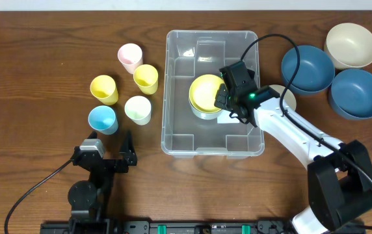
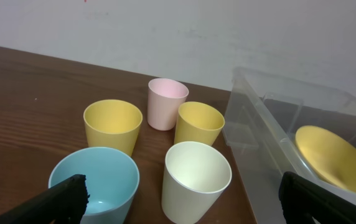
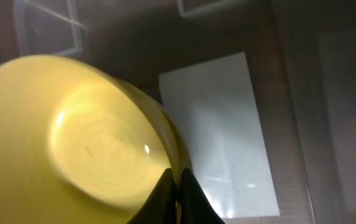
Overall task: Pack container
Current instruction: 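Carry the yellow bowl into the container and stack it on the blue bowl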
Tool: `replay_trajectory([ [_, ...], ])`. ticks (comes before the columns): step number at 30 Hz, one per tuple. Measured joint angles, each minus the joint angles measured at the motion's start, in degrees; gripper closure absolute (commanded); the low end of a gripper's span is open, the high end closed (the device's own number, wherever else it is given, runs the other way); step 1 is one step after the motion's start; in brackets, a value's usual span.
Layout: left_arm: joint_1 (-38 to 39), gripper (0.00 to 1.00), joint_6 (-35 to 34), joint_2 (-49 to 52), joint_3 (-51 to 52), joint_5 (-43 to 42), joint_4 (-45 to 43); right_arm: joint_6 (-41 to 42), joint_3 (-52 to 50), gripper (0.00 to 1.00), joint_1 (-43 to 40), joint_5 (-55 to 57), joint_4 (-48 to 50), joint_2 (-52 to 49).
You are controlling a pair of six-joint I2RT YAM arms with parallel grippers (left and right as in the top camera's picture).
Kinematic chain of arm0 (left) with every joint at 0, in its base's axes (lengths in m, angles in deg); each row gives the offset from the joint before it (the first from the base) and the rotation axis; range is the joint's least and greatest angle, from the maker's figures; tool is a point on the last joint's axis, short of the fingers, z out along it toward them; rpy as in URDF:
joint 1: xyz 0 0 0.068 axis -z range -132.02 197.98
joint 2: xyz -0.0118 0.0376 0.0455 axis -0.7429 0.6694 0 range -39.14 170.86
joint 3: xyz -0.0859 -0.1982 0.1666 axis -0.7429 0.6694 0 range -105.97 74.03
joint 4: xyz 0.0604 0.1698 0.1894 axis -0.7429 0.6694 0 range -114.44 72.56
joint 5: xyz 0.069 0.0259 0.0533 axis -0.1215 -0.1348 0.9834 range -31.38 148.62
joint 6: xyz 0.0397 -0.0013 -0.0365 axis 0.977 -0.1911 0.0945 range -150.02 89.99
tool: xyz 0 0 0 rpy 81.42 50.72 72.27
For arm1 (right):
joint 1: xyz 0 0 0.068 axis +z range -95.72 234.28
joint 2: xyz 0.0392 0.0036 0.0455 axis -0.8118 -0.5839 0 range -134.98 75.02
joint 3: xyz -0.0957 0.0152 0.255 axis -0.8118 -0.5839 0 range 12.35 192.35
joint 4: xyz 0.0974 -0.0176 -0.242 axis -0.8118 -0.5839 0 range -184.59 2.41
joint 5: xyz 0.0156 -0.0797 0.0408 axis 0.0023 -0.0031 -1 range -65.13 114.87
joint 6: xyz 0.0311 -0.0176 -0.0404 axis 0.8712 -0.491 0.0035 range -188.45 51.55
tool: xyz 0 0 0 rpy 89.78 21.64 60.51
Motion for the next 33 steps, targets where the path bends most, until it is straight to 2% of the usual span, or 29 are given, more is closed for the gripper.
replay_trajectory([
  [12,0.0,0.02,0.0,0.0,0.0,0.0,0.0,0.0,0.0,0.95,-0.2,-0.1,-1.4,0.0],
  [18,0.0,0.02,0.0,0.0,0.0,0.0,0.0,0.0,0.0,0.9,-0.2,-1.2,-1.5,0.2],
  [20,0.0,0.02,0.0,0.0,0.0,0.0,0.0,0.0,0.0,0.81,-0.2,-2.2,-1.5,0.6],
  [22,0.0,0.02,0.0,0.0,0.0,0.0,0.0,-0.4,0.0,0.66,-0.3,-3.3,-1.6,1.0],
  [25,0.0,0.02,0.0,0.0,0.0,0.0,0.0,-0.3,0.0,0.53,-0.4,-4.0,-1.5,1.1],
  [27,0.0,0.02,0.0,0.0,0.0,0.0,0.0,-0.4,0.0,0.38,-0.4,-4.5,-1.5,1.1],
  [29,0.0,0.02,0.0,0.0,0.0,0.0,0.0,-1.0,0.0,0.28,-0.4,-4.7,-1.6,1.1],
  [33,0.0,0.02,0.0,0.0,0.0,0.0,0.0,-2.8,2.3,0.22,-0.5,-4.8,-5.4,1.1],
])
